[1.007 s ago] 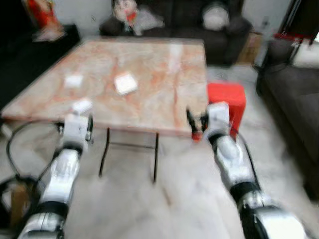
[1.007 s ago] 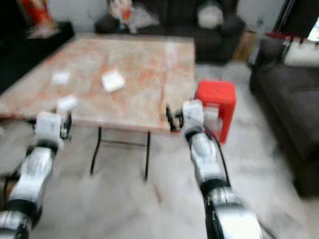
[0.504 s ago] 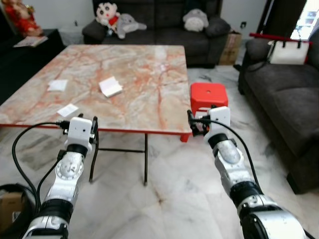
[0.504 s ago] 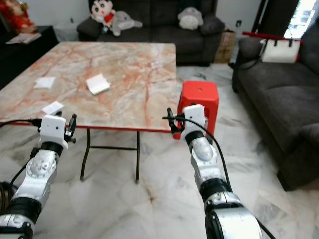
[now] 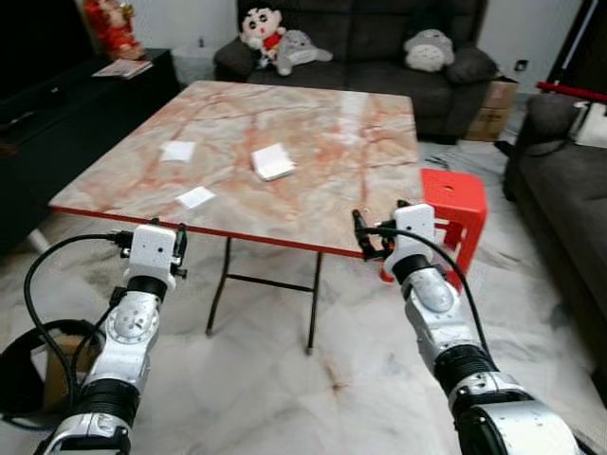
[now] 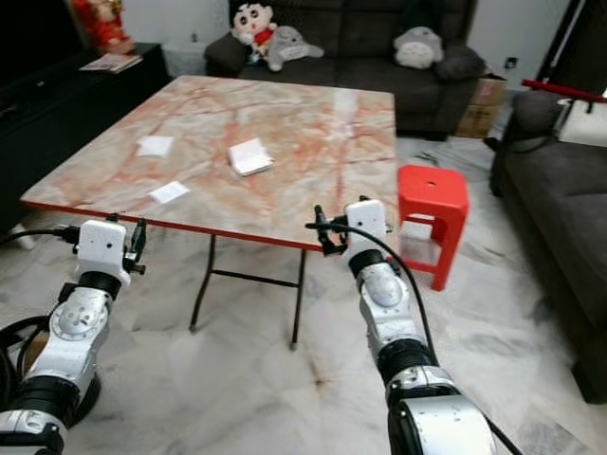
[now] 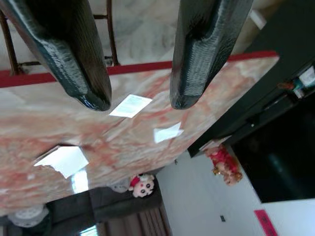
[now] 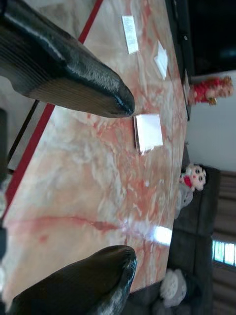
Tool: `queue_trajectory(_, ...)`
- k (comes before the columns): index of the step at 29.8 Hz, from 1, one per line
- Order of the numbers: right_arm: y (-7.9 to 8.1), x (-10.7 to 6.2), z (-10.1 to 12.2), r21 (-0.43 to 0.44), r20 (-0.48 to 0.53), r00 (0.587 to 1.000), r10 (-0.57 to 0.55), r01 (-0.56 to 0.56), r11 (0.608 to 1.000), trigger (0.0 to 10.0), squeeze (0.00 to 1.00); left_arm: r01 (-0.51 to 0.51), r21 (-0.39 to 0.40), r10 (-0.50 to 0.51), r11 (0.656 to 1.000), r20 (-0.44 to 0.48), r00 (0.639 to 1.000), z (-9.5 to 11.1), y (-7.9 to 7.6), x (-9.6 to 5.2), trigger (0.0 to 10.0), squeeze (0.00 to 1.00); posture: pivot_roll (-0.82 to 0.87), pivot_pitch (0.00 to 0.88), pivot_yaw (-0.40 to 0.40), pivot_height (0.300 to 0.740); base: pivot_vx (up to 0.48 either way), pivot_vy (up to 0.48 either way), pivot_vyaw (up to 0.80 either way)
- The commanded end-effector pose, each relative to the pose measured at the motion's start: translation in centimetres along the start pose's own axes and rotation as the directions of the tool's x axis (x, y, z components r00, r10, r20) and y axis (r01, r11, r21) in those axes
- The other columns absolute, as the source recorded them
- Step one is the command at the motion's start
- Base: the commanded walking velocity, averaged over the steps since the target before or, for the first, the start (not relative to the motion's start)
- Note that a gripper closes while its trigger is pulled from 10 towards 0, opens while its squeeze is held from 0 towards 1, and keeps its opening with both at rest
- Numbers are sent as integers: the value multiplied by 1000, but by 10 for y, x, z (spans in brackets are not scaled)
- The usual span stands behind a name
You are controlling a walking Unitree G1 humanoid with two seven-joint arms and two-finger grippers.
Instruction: Picking trash to rubbish bin
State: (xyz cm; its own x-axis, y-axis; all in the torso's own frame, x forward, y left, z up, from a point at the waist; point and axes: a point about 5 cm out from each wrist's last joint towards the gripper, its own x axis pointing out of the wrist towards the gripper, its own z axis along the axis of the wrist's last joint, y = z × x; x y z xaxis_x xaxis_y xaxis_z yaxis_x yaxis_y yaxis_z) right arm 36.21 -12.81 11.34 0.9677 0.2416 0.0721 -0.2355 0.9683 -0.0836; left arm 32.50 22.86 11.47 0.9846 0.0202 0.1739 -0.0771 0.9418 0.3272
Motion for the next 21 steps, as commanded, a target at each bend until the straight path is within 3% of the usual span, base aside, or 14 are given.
queue_trajectory(1,-10,0,3,-1,8,1000,-30,30,1000,10000,0,14,-15,-14,1000,24,1000,8,-6,6,10000,0,-12,0,7,740,0,446,0)
queue_trajectory(21,-11,0,5,0,18,999,-33,33,999,10000,0,9,-25,-8,1000,48,999,17,-6,11,10000,0,-14,0,14,740,0,443,0)
